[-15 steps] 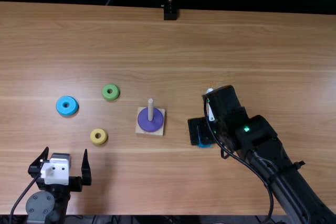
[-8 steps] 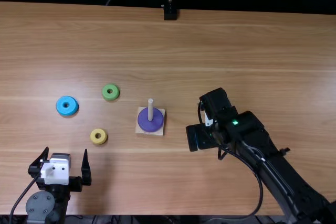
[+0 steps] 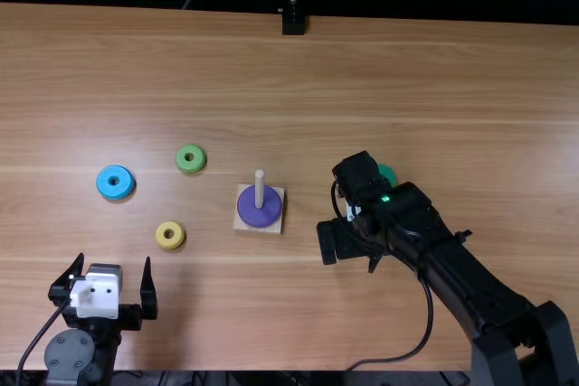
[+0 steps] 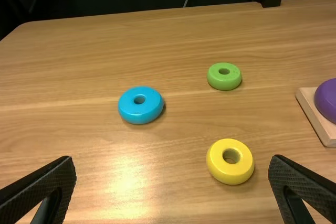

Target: Build the Hanoi tower: stack the rings onto the peg from bottom to top in this color order: purple, dark blue, light blue, dark green, light green, yellow, orange.

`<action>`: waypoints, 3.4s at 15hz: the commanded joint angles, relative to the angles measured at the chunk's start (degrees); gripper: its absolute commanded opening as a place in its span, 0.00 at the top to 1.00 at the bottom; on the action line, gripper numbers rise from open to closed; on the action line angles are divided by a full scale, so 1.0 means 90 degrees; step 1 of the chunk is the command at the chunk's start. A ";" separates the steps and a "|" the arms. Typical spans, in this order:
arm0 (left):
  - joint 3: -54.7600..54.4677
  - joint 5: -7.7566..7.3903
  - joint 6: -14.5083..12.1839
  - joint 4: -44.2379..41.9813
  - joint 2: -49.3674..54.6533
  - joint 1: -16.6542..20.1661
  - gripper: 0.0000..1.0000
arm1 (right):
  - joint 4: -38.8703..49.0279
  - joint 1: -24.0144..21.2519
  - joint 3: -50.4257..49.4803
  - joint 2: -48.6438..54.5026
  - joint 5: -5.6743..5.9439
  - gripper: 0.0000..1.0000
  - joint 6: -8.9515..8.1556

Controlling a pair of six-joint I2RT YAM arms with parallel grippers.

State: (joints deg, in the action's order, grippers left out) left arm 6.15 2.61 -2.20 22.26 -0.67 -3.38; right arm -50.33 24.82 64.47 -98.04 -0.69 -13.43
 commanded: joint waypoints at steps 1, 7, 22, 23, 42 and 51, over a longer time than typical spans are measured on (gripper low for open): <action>-0.0684 0.0014 -0.0014 0.0491 0.0074 -0.0006 0.00 | 0.0007 -0.0033 0.0044 -0.0220 -0.0041 0.00 -0.0055; -0.0684 0.0014 -0.0014 0.0491 0.0074 -0.0006 0.00 | 0.0546 -0.0053 0.0239 -0.0611 -0.0041 0.00 -0.0078; -0.0684 0.0014 -0.0014 0.0491 0.0074 -0.0006 0.00 | 0.0874 -0.0043 0.0200 -0.0982 0.0569 0.89 -0.0043; -0.0684 0.0014 -0.0014 0.0491 0.0074 -0.0006 0.00 | 0.0839 -0.0043 0.0210 -0.0972 0.0569 0.99 -0.0031; -0.0684 0.0014 -0.0014 0.0491 0.0074 -0.0006 0.00 | -0.3321 0.1266 0.6011 -0.1167 0.0510 0.97 0.0074; -0.0684 0.0014 -0.0014 0.0491 0.0074 -0.0006 0.00 | -0.3415 0.1803 0.7358 -0.2242 0.0510 0.97 0.0063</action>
State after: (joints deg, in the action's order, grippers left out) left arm 6.17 2.61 -2.20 22.28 -0.67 -3.38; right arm -81.10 40.51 128.46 -117.32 3.66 -13.32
